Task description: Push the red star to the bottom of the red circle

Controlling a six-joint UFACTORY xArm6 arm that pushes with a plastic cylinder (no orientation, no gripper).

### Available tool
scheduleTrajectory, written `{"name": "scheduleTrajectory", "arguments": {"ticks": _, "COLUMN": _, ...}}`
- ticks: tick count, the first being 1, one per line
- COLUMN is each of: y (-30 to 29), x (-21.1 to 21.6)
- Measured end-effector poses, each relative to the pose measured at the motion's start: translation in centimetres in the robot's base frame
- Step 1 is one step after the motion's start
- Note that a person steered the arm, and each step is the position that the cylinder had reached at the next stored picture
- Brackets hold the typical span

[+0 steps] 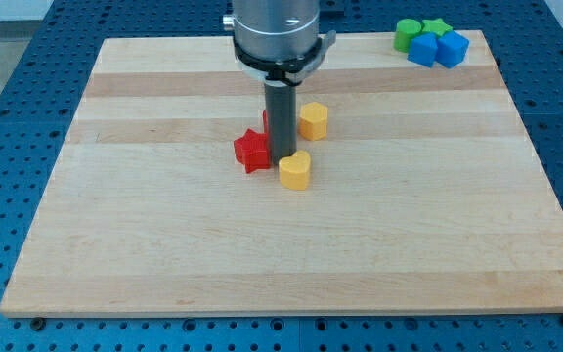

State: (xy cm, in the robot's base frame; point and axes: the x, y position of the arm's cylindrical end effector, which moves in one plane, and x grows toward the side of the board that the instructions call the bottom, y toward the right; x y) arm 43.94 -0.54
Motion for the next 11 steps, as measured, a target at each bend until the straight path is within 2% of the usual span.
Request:
{"name": "scheduleTrajectory", "arguments": {"ticks": 2, "y": 9.1, "x": 0.0}}
{"name": "scheduleTrajectory", "arguments": {"ticks": 3, "y": 9.9, "x": 7.4}}
{"name": "scheduleTrajectory", "arguments": {"ticks": 4, "y": 4.4, "x": 12.3}}
{"name": "scheduleTrajectory", "arguments": {"ticks": 5, "y": -2.8, "x": 9.8}}
{"name": "scheduleTrajectory", "arguments": {"ticks": 6, "y": -6.1, "x": 5.3}}
{"name": "scheduleTrajectory", "arguments": {"ticks": 7, "y": -8.5, "x": 4.9}}
{"name": "scheduleTrajectory", "arguments": {"ticks": 9, "y": -6.0, "x": 1.4}}
{"name": "scheduleTrajectory", "arguments": {"ticks": 11, "y": -5.5, "x": 0.9}}
